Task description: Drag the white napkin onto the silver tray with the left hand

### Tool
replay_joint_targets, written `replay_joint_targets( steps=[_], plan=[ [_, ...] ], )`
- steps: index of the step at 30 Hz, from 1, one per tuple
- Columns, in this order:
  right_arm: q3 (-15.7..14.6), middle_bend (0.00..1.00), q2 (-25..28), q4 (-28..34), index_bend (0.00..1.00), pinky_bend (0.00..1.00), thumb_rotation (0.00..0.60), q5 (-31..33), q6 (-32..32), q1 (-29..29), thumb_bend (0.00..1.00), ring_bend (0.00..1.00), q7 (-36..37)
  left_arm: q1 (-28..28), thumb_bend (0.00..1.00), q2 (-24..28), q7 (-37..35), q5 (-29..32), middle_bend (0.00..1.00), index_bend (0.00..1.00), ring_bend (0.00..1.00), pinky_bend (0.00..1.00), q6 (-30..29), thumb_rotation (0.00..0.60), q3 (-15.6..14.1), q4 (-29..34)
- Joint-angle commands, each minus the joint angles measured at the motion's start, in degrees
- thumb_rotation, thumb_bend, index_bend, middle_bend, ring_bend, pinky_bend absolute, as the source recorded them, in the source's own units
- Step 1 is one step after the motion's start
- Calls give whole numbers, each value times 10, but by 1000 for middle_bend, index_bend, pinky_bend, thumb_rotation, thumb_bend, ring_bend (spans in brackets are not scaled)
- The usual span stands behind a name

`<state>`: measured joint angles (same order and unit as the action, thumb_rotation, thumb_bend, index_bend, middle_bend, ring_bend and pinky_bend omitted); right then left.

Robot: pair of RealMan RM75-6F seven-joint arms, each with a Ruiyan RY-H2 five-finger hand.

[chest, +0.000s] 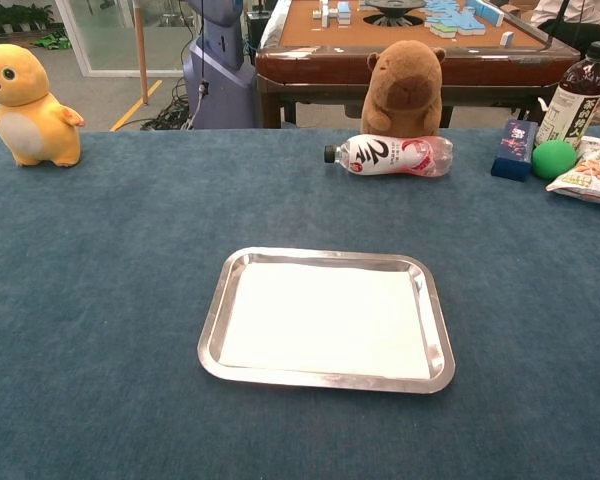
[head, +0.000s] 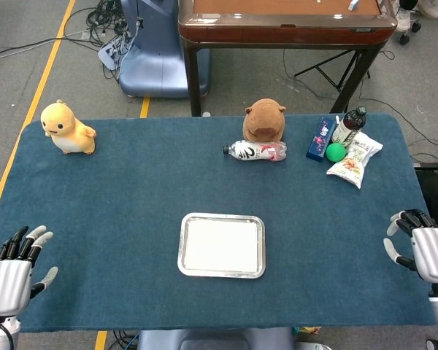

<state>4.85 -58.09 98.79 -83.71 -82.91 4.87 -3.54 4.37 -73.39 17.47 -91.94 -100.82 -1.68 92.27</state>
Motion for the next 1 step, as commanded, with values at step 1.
replay_joint_targets(
  steps=[1],
  plan=[
    [0, 387, -1, -1, 538, 462, 600, 1, 4, 3, 354, 230, 0, -2, 185, 1, -1, 2, 214, 257, 105, 200, 9, 600, 4, -4]
  ],
)
